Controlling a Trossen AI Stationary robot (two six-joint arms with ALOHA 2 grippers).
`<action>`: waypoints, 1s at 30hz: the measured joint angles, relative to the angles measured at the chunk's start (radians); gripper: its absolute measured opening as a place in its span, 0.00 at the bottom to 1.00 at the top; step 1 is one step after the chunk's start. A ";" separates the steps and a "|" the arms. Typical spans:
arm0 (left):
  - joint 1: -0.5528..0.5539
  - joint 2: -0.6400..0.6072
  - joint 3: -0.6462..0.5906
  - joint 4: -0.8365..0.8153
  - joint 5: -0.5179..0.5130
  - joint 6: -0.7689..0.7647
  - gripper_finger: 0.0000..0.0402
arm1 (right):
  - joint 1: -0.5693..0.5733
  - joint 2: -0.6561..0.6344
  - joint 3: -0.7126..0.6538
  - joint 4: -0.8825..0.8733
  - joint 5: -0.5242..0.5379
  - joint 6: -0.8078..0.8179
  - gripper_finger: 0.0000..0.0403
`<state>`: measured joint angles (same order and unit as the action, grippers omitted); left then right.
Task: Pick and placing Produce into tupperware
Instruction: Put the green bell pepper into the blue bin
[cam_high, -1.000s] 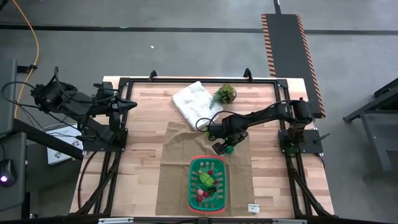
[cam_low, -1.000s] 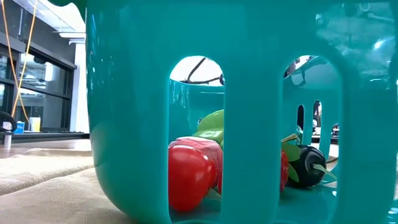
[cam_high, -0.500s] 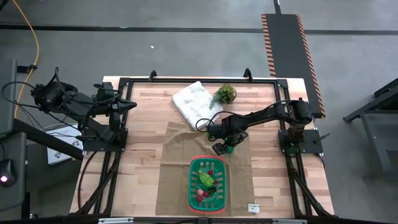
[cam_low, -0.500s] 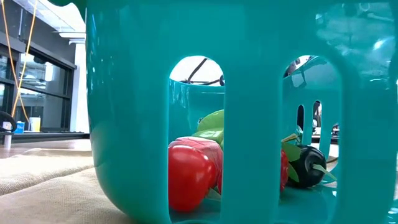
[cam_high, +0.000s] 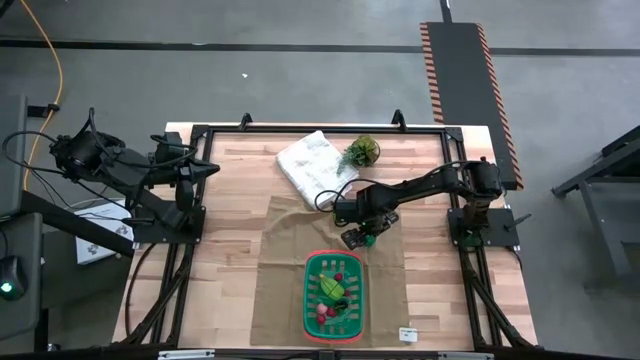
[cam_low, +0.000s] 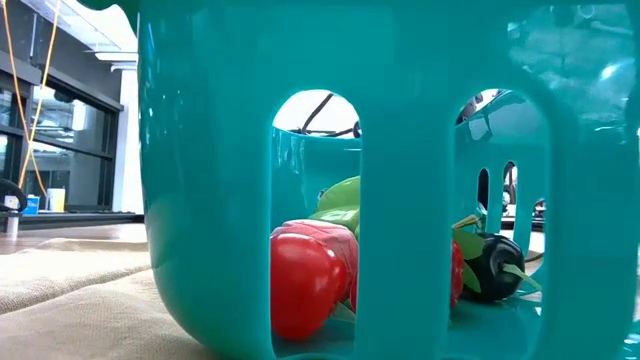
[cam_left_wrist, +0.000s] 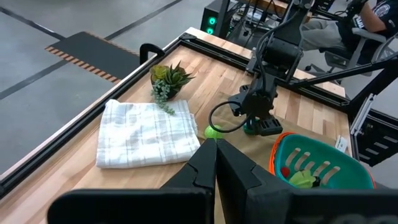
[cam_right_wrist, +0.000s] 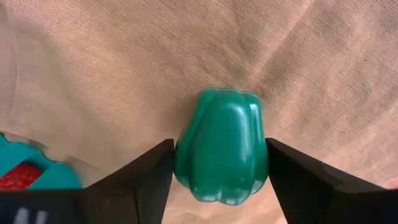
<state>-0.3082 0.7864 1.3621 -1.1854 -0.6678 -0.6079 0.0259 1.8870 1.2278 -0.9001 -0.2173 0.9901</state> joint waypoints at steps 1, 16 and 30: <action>0.000 0.000 0.000 0.000 0.000 0.000 0.00 | 0.000 0.000 0.000 0.000 0.000 0.000 0.58; 0.000 0.000 0.000 0.000 0.000 0.000 0.00 | 0.000 -0.001 0.002 -0.001 -0.001 0.016 0.52; 0.000 0.001 0.000 0.001 -0.001 0.000 0.00 | -0.050 -0.001 0.310 -0.162 0.142 -0.085 0.51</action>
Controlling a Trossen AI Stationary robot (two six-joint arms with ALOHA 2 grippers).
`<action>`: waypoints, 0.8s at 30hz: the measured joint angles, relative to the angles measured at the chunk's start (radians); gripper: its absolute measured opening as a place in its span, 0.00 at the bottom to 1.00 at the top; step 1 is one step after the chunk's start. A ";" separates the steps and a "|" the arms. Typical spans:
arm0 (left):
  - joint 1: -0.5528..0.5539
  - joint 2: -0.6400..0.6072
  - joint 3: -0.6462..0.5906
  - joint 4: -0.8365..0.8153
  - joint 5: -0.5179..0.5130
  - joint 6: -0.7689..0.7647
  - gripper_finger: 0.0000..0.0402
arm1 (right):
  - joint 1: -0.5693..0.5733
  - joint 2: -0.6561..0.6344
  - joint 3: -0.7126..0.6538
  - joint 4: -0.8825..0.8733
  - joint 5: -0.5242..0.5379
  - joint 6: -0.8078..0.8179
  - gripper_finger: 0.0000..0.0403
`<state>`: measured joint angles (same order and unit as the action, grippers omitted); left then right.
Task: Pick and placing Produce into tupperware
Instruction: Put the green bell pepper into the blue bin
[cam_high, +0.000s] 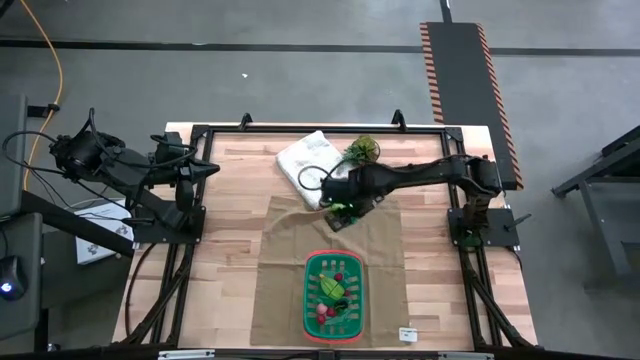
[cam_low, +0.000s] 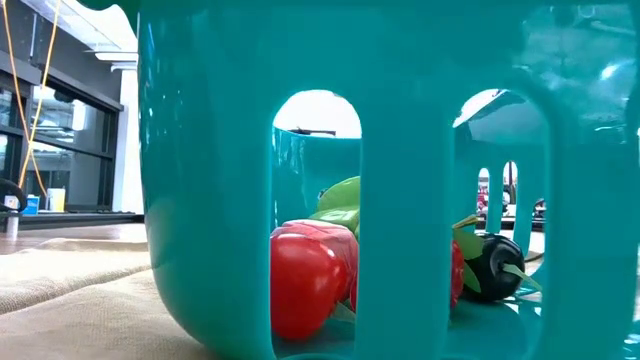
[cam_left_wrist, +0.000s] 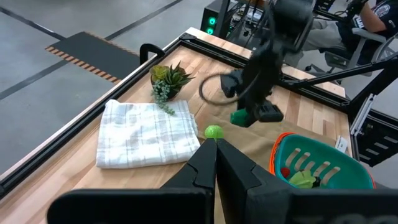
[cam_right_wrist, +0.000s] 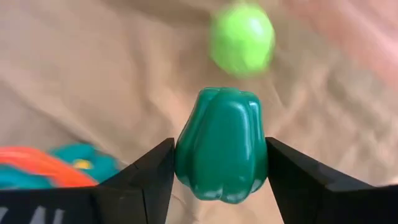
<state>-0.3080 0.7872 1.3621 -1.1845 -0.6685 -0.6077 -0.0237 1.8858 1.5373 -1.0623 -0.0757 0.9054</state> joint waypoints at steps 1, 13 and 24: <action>0.000 0.000 0.000 0.000 0.000 0.000 0.00 | -0.003 0.000 0.033 0.000 0.016 -0.014 0.51; 0.000 0.000 0.000 0.000 0.000 0.000 0.00 | 0.002 0.000 0.404 0.074 0.071 -0.219 0.51; 0.000 0.000 0.000 0.000 0.003 0.000 0.00 | 0.089 0.000 0.555 0.170 -0.070 -0.338 0.51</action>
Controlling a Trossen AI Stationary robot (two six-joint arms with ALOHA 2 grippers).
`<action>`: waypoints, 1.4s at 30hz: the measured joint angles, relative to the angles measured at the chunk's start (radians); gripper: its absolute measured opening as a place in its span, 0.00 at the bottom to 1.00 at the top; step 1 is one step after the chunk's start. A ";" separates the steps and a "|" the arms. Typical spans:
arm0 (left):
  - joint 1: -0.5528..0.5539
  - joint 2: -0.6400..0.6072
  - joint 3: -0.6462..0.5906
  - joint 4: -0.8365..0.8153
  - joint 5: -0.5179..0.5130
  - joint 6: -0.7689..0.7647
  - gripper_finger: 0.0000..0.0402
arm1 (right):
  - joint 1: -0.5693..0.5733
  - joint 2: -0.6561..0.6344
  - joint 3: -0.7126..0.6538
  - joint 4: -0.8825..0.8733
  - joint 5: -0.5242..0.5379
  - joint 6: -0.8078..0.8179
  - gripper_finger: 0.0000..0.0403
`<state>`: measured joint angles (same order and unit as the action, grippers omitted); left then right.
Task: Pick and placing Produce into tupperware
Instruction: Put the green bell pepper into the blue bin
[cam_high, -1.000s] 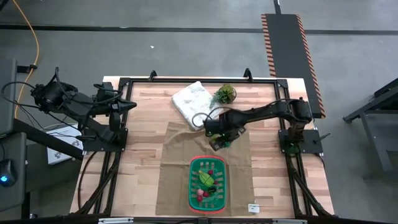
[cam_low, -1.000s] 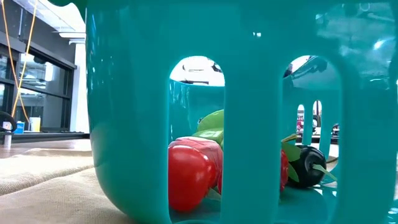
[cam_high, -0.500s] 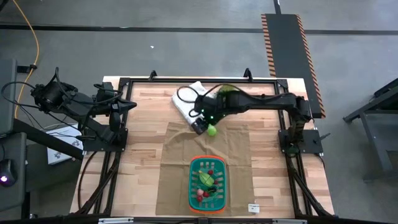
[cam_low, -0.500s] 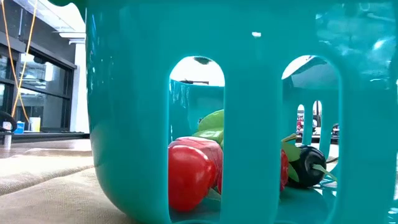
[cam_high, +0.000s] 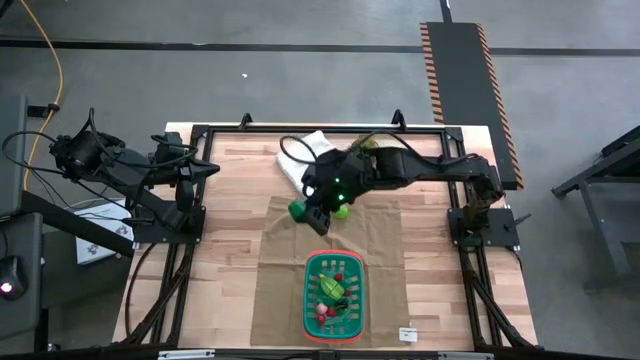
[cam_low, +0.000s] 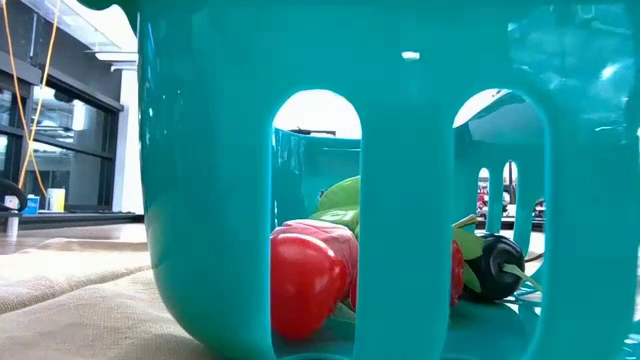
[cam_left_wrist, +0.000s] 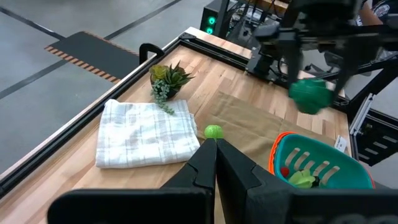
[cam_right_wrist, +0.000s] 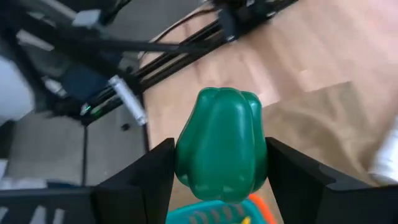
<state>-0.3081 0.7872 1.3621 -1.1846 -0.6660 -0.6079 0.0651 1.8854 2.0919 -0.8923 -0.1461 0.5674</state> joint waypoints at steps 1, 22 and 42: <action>0.000 0.000 0.000 0.000 0.004 0.000 0.00 | 0.011 0.000 0.002 0.001 -0.011 0.000 0.51; 0.000 0.005 0.000 -0.001 0.075 -0.018 0.00 | 0.235 0.028 0.002 -0.148 0.080 0.206 0.51; 0.000 0.009 0.000 -0.041 0.136 -0.081 0.00 | 0.383 0.294 0.001 -0.212 0.119 0.418 0.51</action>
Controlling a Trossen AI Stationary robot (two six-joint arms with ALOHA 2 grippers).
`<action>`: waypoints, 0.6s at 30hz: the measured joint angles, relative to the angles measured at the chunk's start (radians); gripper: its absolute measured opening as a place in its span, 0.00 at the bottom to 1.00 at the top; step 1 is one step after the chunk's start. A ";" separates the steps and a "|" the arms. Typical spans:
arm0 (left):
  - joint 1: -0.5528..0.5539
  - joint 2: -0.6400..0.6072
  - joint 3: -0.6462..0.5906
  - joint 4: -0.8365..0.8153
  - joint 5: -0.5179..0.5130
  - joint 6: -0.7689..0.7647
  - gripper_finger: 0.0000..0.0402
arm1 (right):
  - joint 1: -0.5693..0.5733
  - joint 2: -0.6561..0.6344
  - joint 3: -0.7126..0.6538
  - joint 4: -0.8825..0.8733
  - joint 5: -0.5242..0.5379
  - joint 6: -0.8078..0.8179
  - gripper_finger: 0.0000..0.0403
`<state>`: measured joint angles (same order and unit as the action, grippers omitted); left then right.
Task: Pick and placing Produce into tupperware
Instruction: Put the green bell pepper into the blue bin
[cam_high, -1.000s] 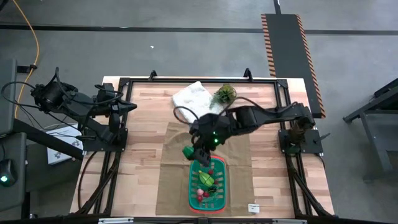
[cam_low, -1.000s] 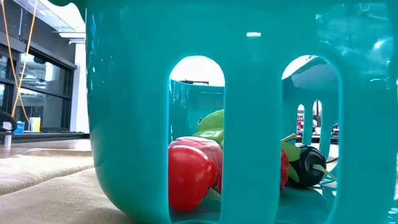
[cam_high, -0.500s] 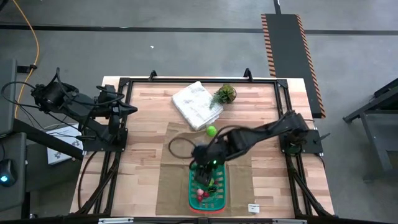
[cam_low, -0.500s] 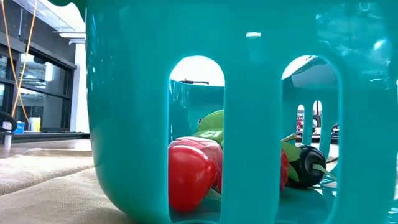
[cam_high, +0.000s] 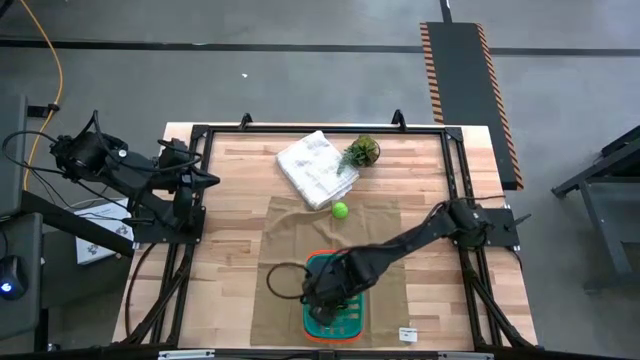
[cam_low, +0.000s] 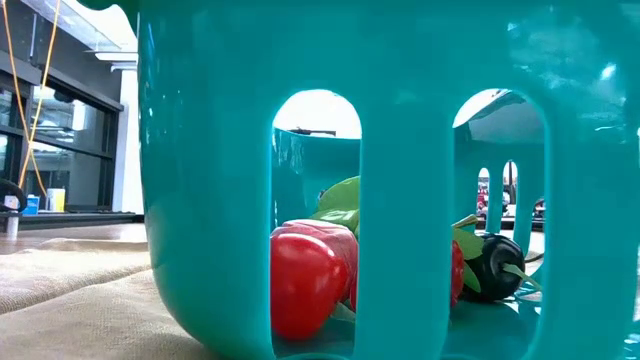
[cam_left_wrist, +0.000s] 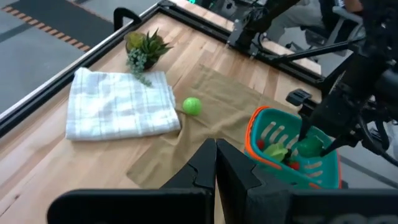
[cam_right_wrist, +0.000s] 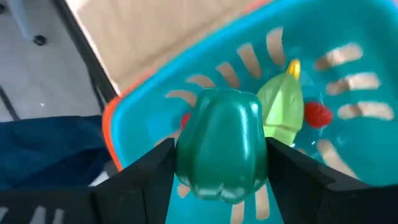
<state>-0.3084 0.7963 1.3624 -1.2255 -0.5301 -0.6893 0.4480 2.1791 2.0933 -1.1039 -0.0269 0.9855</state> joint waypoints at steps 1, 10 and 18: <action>0.000 0.000 0.000 -0.010 0.000 -0.005 0.00 | 0.005 0.012 0.000 -0.003 0.000 0.010 0.51; 0.000 0.000 0.000 -0.072 0.018 -0.026 0.00 | 0.033 0.096 0.000 -0.006 -0.006 0.132 0.51; 0.000 0.000 0.000 -0.089 0.018 -0.025 0.00 | 0.033 0.108 0.000 -0.027 0.010 0.188 0.51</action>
<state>-0.3083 0.7963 1.3621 -1.3148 -0.5121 -0.7147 0.4812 2.2868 2.0930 -1.1314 -0.0167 1.1731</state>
